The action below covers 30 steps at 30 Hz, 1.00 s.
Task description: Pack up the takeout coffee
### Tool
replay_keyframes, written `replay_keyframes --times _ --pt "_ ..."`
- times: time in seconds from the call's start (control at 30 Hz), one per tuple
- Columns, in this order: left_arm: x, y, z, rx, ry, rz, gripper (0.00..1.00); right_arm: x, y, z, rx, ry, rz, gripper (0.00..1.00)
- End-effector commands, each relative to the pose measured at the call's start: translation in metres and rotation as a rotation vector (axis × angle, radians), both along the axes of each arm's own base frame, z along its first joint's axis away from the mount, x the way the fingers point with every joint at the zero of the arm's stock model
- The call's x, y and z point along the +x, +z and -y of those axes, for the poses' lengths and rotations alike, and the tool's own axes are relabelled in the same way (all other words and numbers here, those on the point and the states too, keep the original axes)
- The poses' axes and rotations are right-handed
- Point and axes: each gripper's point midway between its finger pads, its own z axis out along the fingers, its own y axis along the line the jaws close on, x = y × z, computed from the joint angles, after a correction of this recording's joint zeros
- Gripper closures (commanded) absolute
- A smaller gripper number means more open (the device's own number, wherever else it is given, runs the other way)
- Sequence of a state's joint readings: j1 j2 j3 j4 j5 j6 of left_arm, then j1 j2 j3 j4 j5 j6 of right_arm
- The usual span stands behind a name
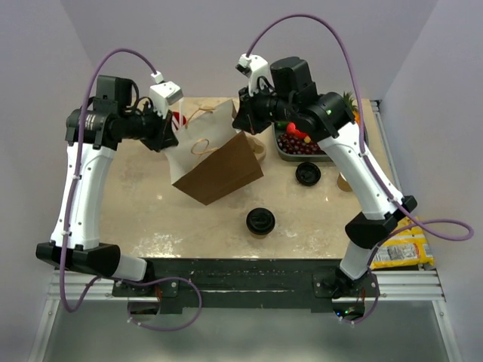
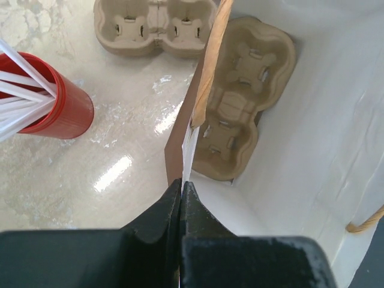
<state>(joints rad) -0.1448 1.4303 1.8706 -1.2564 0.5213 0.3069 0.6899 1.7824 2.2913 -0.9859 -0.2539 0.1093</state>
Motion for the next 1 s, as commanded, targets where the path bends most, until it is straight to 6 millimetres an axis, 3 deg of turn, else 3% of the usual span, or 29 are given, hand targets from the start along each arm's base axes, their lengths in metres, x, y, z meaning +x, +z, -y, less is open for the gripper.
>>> replay_keyframes --times 0.0,0.2,0.27,0.33,0.47,0.53,0.57,0.6,0.63,0.67,0.77,0.83,0.97 --pt "-0.012 0.03 0.004 -0.039 -0.03 0.065 1.0 -0.023 0.035 -0.003 0.07 0.039 0.057 1.0" --pt "-0.012 0.034 0.003 -0.04 -0.029 0.073 1.0 -0.028 0.035 -0.006 0.069 0.042 0.052 1.0" --pt "-0.005 0.027 0.003 -0.035 -0.012 0.052 0.98 -0.024 0.019 -0.009 0.043 0.036 0.015 1.0" --pt "-0.001 0.019 0.004 -0.034 -0.011 0.025 0.82 -0.02 -0.001 -0.011 0.028 0.031 -0.047 1.0" --pt "0.022 -0.006 0.011 -0.04 -0.03 -0.053 0.71 -0.003 -0.042 -0.008 -0.002 0.009 -0.171 1.0" --pt "0.035 -0.017 0.008 -0.018 -0.011 -0.069 0.54 0.01 -0.056 0.002 -0.031 -0.025 -0.203 0.6" --pt "0.045 -0.03 0.008 -0.007 -0.009 -0.101 0.51 0.023 -0.066 0.015 -0.045 -0.059 -0.218 0.45" --pt "0.051 -0.034 0.007 0.009 -0.008 -0.104 0.45 0.031 -0.066 0.022 -0.043 -0.08 -0.213 0.19" --pt "0.057 -0.033 0.006 0.015 -0.001 -0.093 0.41 0.038 -0.066 0.029 -0.036 -0.1 -0.212 0.03" --pt "0.067 -0.032 0.006 0.017 0.006 -0.071 0.4 0.047 -0.06 0.039 -0.019 -0.124 -0.197 0.01" --pt "0.084 -0.012 0.007 0.009 0.018 0.033 0.38 0.056 -0.033 0.04 0.054 -0.091 -0.145 0.01" --pt "0.088 -0.005 0.006 0.012 0.023 0.071 0.36 0.058 -0.026 0.035 0.078 -0.045 -0.119 0.01" --pt "0.095 -0.018 0.007 0.031 -0.008 0.07 0.36 0.066 -0.027 0.034 0.079 -0.05 -0.101 0.01"
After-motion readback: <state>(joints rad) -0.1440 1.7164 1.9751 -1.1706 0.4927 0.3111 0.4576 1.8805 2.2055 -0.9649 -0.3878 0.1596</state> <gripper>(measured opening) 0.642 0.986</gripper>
